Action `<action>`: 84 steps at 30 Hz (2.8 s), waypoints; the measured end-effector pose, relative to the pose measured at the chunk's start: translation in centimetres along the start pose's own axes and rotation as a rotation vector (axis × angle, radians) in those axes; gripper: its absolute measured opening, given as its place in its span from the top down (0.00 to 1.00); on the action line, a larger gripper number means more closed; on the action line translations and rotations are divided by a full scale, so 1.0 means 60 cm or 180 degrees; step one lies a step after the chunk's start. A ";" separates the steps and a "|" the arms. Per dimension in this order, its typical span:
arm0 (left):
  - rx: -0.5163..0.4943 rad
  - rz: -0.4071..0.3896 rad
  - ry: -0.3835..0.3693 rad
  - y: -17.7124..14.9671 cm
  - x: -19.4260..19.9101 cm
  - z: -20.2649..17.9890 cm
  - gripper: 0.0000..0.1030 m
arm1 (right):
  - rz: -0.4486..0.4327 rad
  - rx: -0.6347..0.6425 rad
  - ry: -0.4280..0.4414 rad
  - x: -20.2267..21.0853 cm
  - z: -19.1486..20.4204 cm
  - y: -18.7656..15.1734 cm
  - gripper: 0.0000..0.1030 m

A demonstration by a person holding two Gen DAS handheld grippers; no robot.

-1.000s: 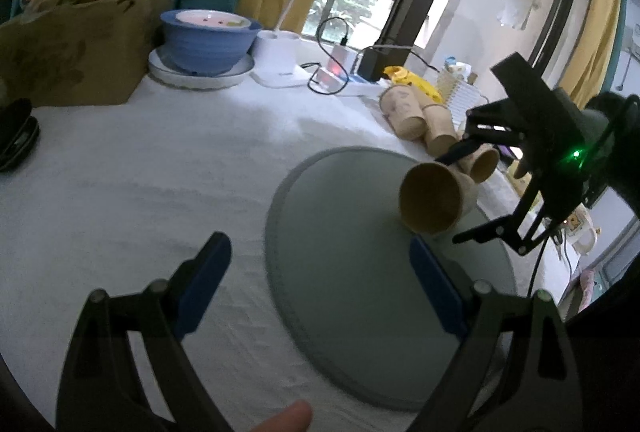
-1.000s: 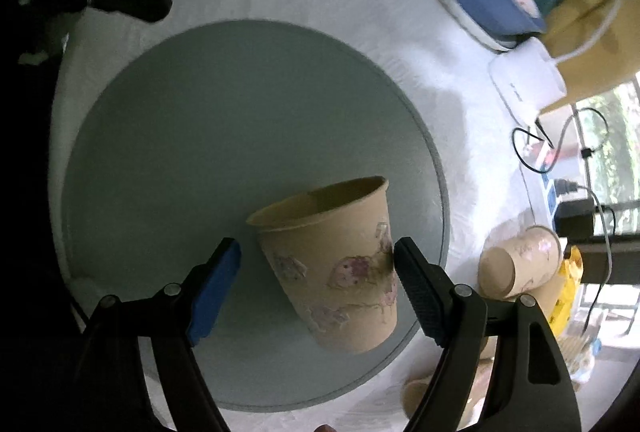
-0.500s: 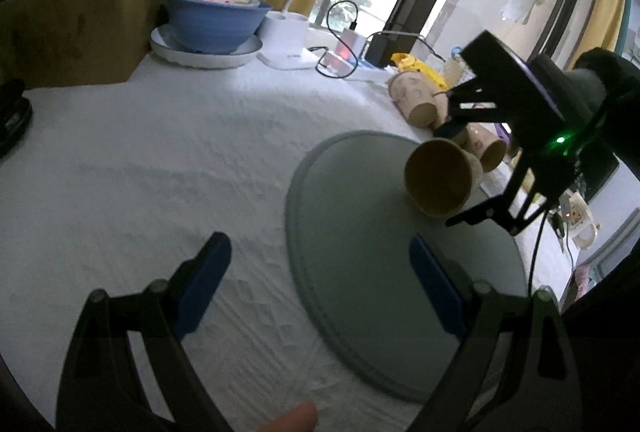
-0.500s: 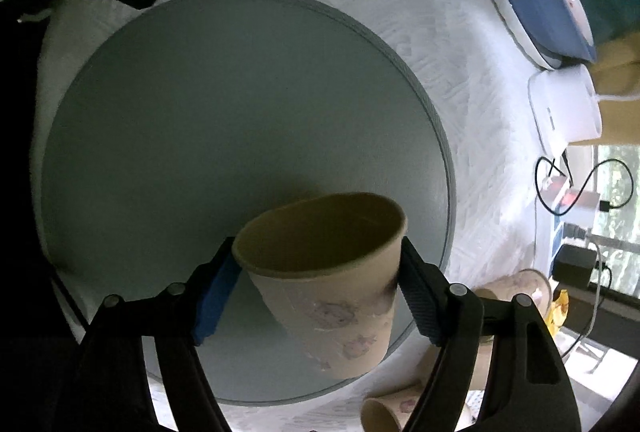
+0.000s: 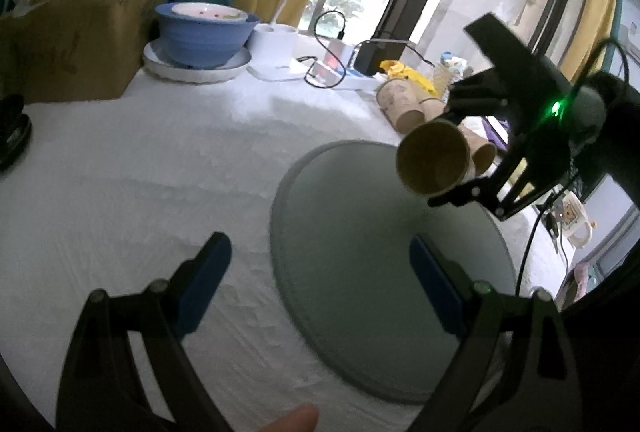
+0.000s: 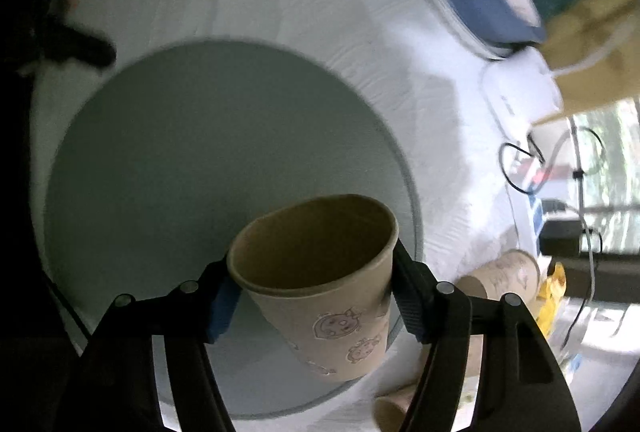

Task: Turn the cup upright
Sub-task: 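Rotate the right gripper to turn the held cup opening-up, then lower the upright cup onto the grey mat and open the right gripper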

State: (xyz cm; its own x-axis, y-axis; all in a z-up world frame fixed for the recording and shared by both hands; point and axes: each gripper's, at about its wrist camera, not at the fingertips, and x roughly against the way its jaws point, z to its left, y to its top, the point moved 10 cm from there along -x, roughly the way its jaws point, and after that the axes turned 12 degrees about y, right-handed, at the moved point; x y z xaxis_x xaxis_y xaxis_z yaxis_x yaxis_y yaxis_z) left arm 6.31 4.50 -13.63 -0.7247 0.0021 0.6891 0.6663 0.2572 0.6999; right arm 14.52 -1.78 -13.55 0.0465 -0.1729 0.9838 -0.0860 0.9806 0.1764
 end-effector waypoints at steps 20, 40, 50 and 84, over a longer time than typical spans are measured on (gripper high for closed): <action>-0.0189 -0.0098 0.0189 0.057 0.005 -0.050 0.11 | -0.2698 -0.2442 -0.0269 0.113 -0.028 -0.055 0.32; -0.0148 -0.0137 0.0119 0.086 -0.013 -0.058 0.11 | -0.3040 -0.3047 -0.0341 0.084 -0.047 -0.085 0.30; -0.0129 -0.0166 0.0107 0.080 -0.004 -0.064 0.11 | -0.2845 -0.3057 -0.0344 0.075 -0.031 -0.093 0.25; -0.0333 -0.0700 0.0044 0.054 0.145 -0.128 0.11 | -0.2777 -0.2980 -0.0785 0.167 0.101 -0.125 0.20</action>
State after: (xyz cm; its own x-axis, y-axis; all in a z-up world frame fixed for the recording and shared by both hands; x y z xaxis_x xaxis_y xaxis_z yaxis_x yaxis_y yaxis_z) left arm 3.50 -2.09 -3.91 -0.8524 -0.0563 0.5199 0.5078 0.1484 0.8486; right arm 9.57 -11.43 -4.80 -0.4568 -0.6962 0.5537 0.6065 0.2117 0.7664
